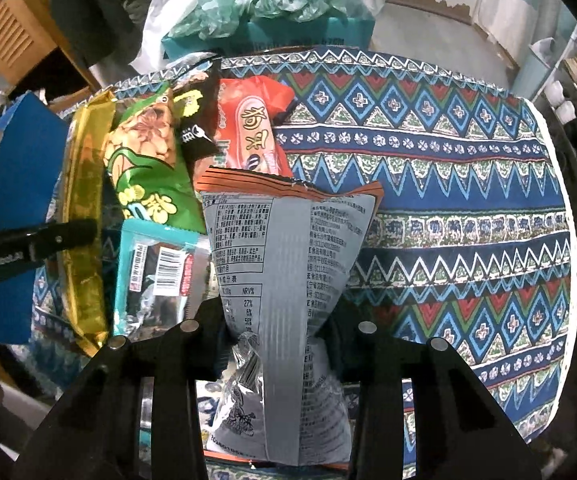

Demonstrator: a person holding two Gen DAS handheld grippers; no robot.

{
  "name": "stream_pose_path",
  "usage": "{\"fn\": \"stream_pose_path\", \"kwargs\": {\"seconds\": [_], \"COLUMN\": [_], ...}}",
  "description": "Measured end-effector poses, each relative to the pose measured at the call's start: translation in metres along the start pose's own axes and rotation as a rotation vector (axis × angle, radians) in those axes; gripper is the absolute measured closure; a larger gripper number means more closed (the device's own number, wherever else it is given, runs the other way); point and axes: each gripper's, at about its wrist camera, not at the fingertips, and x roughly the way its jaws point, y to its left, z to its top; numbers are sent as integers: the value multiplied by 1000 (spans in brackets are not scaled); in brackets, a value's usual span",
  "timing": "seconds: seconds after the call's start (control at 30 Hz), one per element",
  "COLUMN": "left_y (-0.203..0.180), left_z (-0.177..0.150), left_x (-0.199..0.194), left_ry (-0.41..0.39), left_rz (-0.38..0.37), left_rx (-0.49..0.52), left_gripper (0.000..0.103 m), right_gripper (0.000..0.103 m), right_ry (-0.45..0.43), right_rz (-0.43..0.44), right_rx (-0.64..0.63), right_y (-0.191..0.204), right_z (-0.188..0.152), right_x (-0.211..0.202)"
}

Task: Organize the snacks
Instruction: 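Grasp a gold wafer bar with the left gripper while the right grasps the white-silver bag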

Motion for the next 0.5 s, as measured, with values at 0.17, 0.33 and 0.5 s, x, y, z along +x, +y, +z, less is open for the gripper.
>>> {"fn": "stream_pose_path", "kwargs": {"seconds": [0.17, 0.33, 0.5], "left_y": [-3, 0, 6], "left_z": [5, 10, 10], "left_x": [5, 18, 29], "left_ry": [-13, 15, 37], "left_rz": [28, 41, 7], "left_rx": [-6, -37, -68], "left_gripper": [55, 46, 61], "right_gripper": [66, 66, 66], "right_ry": [-6, -5, -9], "right_rz": [7, 6, 13], "right_rx": [-6, 6, 6], "right_y": [1, -1, -2], "right_z": [-4, -7, -4], "right_x": [-5, -1, -2]}}
